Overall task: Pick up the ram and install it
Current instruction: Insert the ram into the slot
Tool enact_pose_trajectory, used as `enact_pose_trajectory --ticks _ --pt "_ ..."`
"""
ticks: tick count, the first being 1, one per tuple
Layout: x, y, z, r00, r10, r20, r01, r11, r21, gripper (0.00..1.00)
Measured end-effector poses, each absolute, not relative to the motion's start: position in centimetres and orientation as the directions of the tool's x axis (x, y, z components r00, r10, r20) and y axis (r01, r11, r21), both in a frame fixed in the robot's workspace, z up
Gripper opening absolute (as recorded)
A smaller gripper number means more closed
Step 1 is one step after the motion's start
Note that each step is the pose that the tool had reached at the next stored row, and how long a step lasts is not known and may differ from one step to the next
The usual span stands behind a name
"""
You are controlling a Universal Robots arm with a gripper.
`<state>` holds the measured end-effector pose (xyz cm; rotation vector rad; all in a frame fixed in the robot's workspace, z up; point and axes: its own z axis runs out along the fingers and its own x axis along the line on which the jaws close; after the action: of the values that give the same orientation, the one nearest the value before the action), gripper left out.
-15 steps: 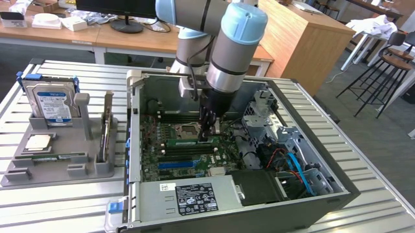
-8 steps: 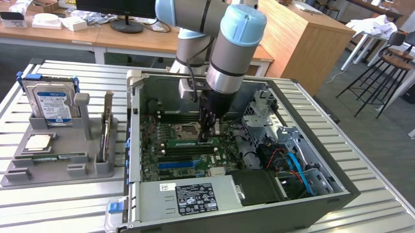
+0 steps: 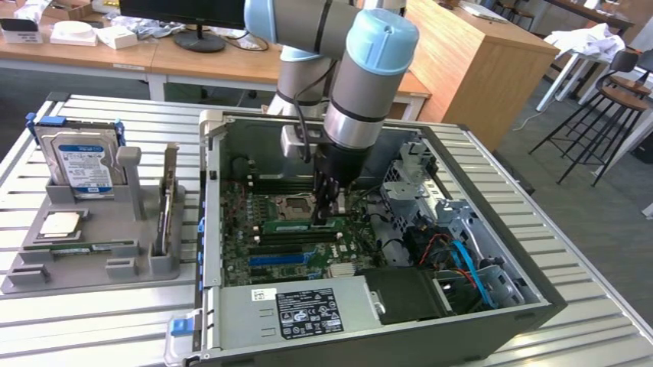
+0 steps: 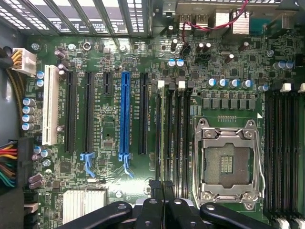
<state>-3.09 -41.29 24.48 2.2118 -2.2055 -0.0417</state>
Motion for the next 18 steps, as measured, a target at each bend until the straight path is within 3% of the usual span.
enact_pose_trajectory --ticks 18 --pt "-3.09 -41.29 23.94 0.003 -1.000 -0.006 -1.000 -0.003 0.031 0.11"
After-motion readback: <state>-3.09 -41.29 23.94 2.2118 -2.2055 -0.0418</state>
